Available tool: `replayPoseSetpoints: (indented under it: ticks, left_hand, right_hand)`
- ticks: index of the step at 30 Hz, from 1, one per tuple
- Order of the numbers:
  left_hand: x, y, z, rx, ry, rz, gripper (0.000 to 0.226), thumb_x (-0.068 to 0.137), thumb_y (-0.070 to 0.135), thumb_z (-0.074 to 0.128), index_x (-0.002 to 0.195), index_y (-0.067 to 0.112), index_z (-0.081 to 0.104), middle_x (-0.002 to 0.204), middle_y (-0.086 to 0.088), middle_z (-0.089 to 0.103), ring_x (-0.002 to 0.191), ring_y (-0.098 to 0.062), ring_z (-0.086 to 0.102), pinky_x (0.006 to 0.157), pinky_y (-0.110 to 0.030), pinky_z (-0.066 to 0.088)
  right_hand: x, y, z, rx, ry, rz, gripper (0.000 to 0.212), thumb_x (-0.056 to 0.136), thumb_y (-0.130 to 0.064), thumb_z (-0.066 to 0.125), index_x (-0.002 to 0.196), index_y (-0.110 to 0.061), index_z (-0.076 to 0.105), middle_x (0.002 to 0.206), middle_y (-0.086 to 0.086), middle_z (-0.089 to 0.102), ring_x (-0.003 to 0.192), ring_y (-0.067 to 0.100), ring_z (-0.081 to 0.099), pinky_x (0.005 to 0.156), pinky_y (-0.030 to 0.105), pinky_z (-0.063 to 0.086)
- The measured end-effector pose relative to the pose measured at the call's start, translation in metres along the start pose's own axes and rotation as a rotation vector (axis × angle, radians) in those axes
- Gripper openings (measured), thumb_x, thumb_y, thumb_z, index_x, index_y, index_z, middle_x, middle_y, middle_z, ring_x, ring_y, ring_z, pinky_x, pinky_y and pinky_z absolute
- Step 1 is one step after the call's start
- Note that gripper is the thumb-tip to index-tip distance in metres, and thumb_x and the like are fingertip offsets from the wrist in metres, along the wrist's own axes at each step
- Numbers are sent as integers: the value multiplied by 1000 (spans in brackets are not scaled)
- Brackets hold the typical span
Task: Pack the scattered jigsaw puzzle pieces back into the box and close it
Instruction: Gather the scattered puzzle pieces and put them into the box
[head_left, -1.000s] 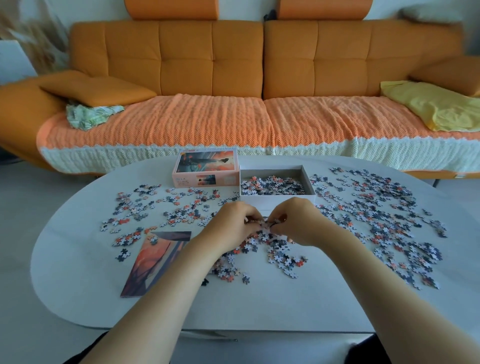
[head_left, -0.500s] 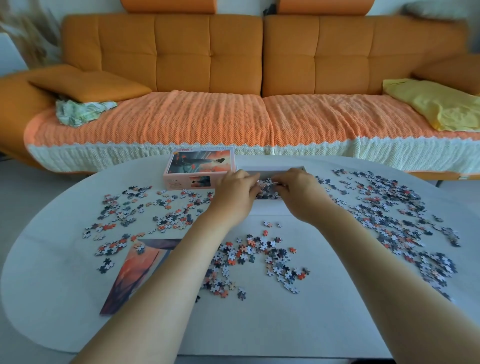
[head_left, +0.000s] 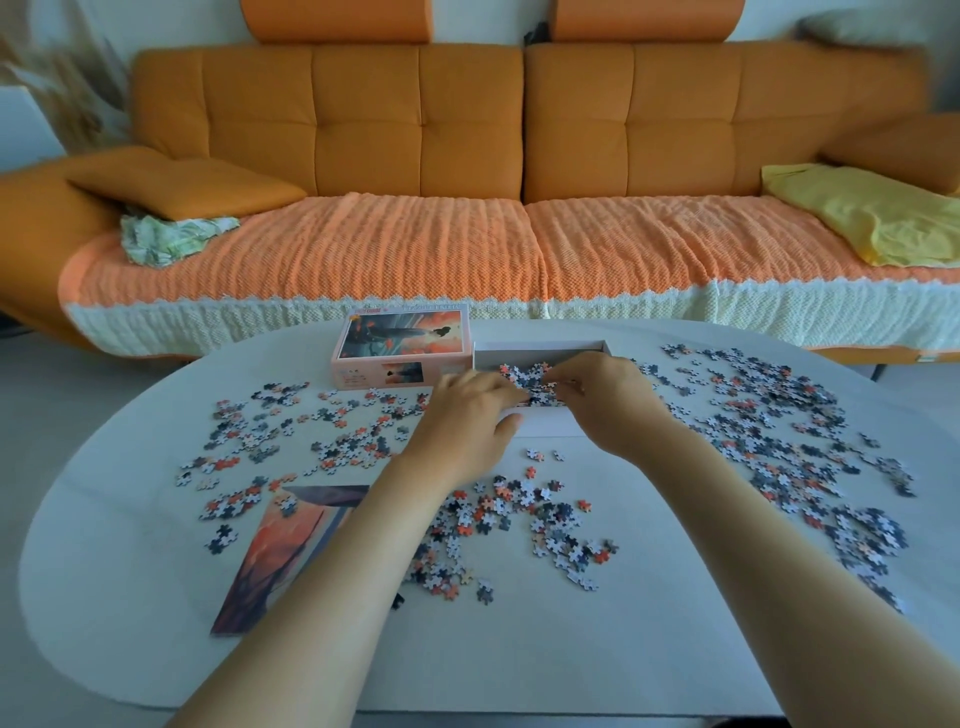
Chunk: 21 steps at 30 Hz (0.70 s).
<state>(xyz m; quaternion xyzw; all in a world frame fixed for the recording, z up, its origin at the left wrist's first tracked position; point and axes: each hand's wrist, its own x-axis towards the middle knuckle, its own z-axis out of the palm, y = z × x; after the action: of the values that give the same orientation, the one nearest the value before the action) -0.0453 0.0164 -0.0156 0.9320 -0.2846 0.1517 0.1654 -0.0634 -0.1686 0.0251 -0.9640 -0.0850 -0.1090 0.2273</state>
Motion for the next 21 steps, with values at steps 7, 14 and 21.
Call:
replayPoseSetpoints:
  ticks: [7, 14, 21]
  left_hand:
    - [-22, 18, -18, -184, 14, 2, 21, 94, 25, 57, 113, 21, 66, 116, 6, 59, 111, -14, 53, 95, -32, 44]
    - [-42, 25, -10, -121, -396, -27, 44, 95, 43, 49, 136, 29, 51, 137, 14, 41, 131, -9, 27, 111, -40, 31]
    - [-62, 24, -35, -143, -445, -58, 68, 81, 68, 56, 140, 37, 43, 135, 19, 37, 128, -6, 31, 108, -39, 34]
  right_hand:
    - [-19, -5, -9, 50, 62, -168, 22, 92, -10, 56, 100, -17, 75, 95, -4, 69, 74, 8, 56, 76, 28, 50]
    - [-51, -4, 3, -147, -398, -83, 39, 96, -12, 45, 127, -30, 61, 128, -7, 53, 116, 16, 52, 100, 32, 43]
    - [-68, -7, -12, -29, -418, -60, 27, 92, -25, 55, 114, -37, 66, 113, -14, 56, 100, 9, 56, 81, 21, 41]
